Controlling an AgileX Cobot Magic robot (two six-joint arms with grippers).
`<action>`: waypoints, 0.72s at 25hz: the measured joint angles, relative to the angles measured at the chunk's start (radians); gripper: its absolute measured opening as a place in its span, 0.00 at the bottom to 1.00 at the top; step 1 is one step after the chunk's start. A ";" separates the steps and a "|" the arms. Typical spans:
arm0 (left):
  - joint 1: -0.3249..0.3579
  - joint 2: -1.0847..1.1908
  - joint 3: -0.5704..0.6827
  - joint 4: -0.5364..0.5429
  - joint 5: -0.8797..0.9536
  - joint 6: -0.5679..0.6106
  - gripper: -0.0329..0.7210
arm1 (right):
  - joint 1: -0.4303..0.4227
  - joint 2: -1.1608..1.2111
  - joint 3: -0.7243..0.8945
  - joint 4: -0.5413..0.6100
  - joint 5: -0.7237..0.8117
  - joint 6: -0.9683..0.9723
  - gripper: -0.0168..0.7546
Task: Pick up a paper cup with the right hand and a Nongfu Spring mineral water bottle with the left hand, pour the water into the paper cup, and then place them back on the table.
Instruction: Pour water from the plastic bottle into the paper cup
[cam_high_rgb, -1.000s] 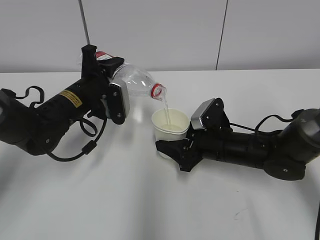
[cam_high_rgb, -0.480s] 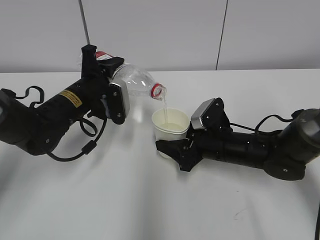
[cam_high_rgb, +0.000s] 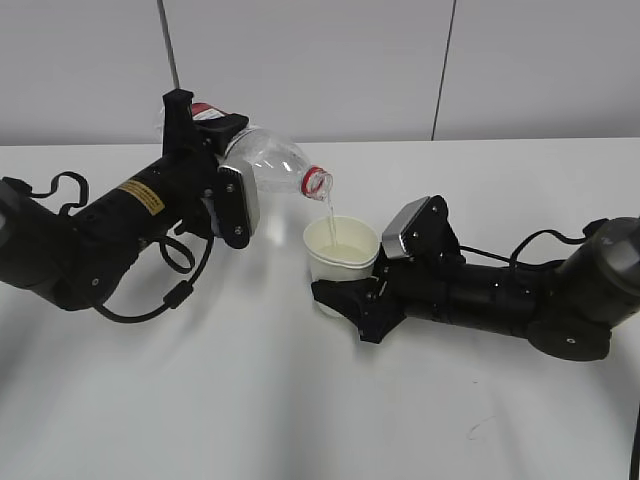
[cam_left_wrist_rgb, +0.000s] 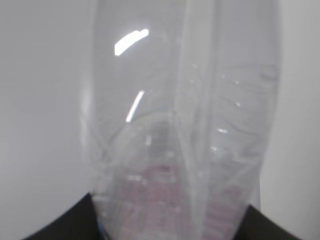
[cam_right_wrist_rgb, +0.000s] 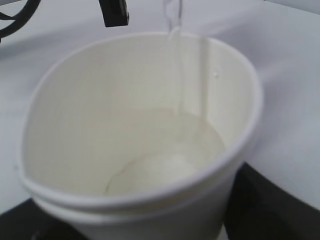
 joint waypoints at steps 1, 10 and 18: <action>0.000 0.000 0.000 0.000 0.000 0.000 0.44 | 0.000 0.000 0.000 0.000 0.000 0.000 0.68; 0.000 0.000 0.000 -0.003 0.000 -0.006 0.44 | 0.000 0.000 0.000 0.002 0.000 0.000 0.67; 0.000 0.000 0.000 -0.005 0.000 -0.106 0.44 | 0.000 0.000 0.000 0.003 0.000 0.000 0.67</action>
